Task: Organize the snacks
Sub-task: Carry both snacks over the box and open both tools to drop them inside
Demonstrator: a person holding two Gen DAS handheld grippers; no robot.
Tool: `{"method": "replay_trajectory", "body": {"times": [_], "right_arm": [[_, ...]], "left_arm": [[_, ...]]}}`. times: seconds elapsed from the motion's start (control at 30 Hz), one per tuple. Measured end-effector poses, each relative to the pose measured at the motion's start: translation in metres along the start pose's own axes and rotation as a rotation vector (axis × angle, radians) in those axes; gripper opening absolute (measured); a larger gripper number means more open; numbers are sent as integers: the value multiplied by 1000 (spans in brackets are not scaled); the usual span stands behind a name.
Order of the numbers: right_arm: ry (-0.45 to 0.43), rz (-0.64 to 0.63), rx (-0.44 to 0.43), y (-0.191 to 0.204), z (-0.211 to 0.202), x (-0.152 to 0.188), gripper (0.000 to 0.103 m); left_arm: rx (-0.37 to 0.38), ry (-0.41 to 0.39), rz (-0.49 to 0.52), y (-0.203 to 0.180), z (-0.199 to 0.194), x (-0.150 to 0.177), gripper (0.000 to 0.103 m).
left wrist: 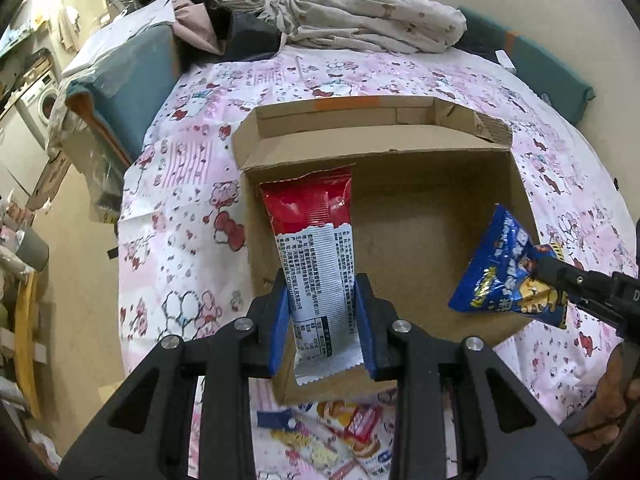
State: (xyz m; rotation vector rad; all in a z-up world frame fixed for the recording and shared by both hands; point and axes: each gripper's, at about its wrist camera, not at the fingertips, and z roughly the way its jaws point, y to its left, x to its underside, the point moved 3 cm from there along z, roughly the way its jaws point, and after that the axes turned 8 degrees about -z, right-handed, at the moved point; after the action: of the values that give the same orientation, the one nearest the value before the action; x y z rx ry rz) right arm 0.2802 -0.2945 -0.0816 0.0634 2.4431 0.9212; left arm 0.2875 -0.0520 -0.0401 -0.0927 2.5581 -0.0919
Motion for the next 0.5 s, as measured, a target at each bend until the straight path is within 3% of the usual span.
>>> {"method": "replay_trajectory", "body": {"times": [0.23,0.5], "right_arm": [[34,-105,91,5,22,-7,26],[74,-204,184,8,39,5,26]], "left_arm": [[4,-41,47,-11,17,3,27],[12,-15,15,-9,32,8,27]]}}
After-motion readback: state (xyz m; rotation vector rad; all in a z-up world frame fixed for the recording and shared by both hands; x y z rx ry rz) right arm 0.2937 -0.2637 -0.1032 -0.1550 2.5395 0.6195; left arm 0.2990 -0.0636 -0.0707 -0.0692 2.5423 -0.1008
